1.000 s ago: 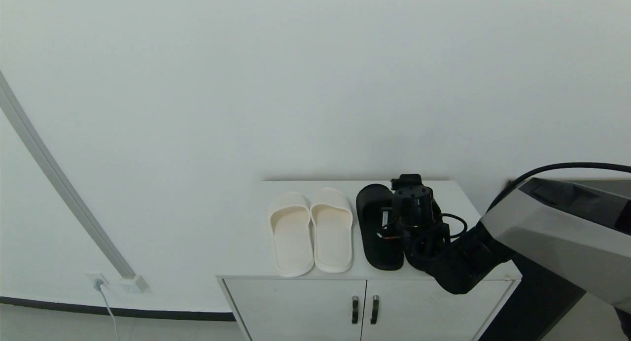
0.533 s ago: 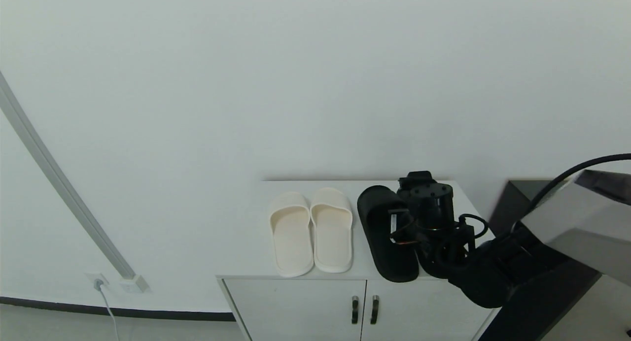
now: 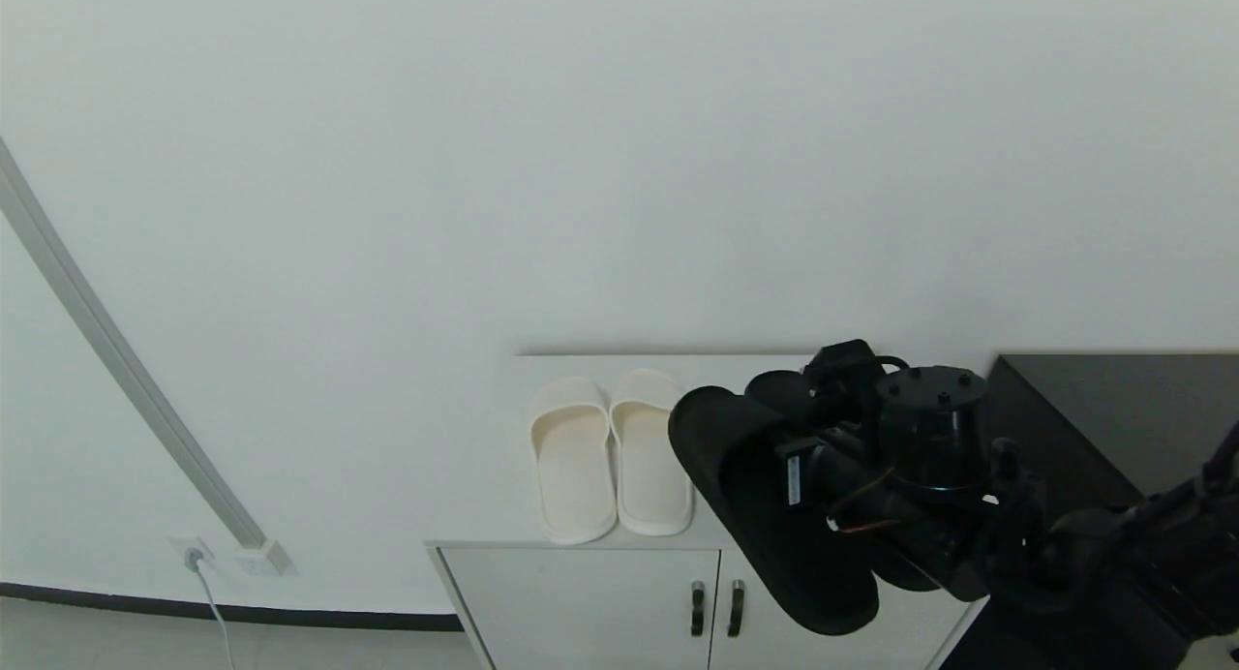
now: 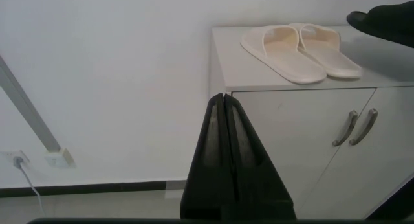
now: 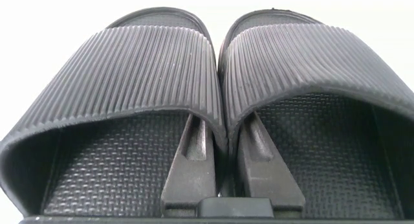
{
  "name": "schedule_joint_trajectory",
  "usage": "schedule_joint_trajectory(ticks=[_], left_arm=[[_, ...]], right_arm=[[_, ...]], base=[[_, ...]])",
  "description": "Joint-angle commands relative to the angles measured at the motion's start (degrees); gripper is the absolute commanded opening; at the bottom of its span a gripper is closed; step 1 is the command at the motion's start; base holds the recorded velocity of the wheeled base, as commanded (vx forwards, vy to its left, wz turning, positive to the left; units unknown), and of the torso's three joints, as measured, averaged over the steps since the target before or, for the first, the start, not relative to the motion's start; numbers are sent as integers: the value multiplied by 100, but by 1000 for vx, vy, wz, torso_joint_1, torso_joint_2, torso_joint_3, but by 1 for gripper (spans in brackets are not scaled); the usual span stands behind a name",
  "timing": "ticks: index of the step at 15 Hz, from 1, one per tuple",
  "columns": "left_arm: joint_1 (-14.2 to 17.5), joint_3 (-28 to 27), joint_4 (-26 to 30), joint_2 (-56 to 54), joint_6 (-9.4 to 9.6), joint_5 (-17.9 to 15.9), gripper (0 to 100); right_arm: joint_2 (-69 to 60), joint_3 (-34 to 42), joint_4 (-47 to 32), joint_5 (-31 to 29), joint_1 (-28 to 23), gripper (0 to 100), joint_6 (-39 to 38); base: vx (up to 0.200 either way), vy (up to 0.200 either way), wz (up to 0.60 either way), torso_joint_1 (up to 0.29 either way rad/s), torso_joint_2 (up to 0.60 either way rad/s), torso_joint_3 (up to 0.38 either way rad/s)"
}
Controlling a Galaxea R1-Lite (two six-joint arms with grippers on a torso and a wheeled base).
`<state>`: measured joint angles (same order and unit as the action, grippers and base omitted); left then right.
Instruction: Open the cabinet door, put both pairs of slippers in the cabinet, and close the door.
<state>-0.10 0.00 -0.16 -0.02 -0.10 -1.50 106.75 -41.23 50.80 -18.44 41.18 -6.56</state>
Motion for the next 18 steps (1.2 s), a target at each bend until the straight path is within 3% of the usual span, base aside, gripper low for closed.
schedule_joint_trajectory(ticks=[1,6,15,18], left_arm=[[1,0,-2,2,1,1,0],[1,0,-2,2,-8,1,0],[1,0,-2,2,-8,1,0],[1,0,-2,2,-8,-8,0]], right_arm=[[-673,335,-44,438,162,0,-3],[-1464,449,-1195,1124,593,0,-30],[-1605,598,-1213,1273,725,0,-47],[-1579,634,-1213,1282,725,0,-38]], base=[[0,0,0,0,0,0],[0,0,0,0,0,0],[0,0,0,0,0,0],[-200,0,0,9,4,2]])
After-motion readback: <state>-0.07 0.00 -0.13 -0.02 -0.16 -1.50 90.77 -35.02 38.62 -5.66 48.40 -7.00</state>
